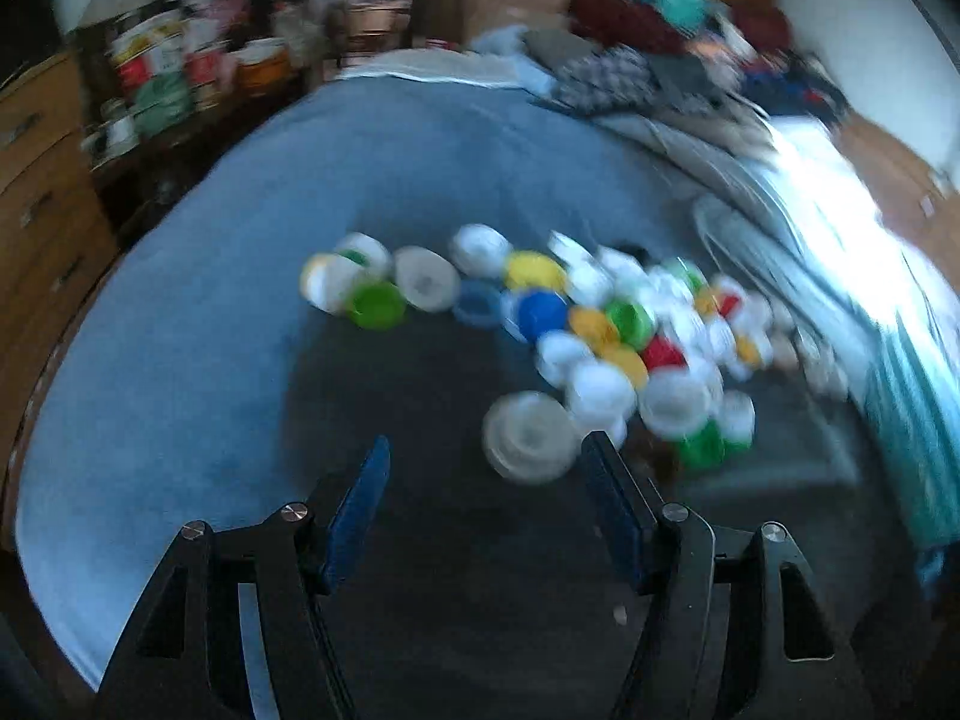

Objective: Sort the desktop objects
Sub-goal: 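Grasp a white cap with the left tool while the right tool grasps a white QR-printed cap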

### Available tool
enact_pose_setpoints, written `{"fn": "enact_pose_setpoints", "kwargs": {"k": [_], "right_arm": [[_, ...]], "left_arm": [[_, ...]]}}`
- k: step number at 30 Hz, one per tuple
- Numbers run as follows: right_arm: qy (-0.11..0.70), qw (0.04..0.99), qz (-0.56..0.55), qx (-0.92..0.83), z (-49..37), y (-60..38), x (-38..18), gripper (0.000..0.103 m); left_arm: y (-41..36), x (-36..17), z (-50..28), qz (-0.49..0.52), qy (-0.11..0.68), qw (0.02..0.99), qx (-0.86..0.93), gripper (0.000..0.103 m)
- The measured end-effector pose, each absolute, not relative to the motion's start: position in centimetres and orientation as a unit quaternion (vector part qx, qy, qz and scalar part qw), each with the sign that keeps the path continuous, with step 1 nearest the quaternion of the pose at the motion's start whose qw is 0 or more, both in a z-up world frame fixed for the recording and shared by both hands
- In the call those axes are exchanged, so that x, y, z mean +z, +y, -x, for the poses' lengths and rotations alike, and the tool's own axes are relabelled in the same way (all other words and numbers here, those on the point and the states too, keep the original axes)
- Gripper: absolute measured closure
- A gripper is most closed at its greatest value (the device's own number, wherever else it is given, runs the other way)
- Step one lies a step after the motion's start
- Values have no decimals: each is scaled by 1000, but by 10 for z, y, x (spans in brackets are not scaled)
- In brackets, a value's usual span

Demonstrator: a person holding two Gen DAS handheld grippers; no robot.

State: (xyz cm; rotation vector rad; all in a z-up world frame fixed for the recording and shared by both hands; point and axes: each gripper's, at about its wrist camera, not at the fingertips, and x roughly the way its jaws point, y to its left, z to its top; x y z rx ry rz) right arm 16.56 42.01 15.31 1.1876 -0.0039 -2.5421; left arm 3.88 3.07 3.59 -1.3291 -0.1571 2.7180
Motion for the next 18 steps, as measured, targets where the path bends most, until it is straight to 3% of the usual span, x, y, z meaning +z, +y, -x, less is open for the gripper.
{"fn": "enact_pose_setpoints", "kwargs": {"k": [9,11,12,18], "right_arm": [[17,191,-435,-880,-167,382,138,31],[19,188,-437,-879,-168,382,138,31],[20,186,-438,-879,-168,383,137,31],[13,180,-443,-878,-167,386,135,31]], "left_arm": [[59,14,-22,442,-2,77,894,43],[57,14,-16,441,-5,78,894,50],[58,13,-15,444,1,75,893,67],[66,33,-19,457,9,87,885,69]]}}
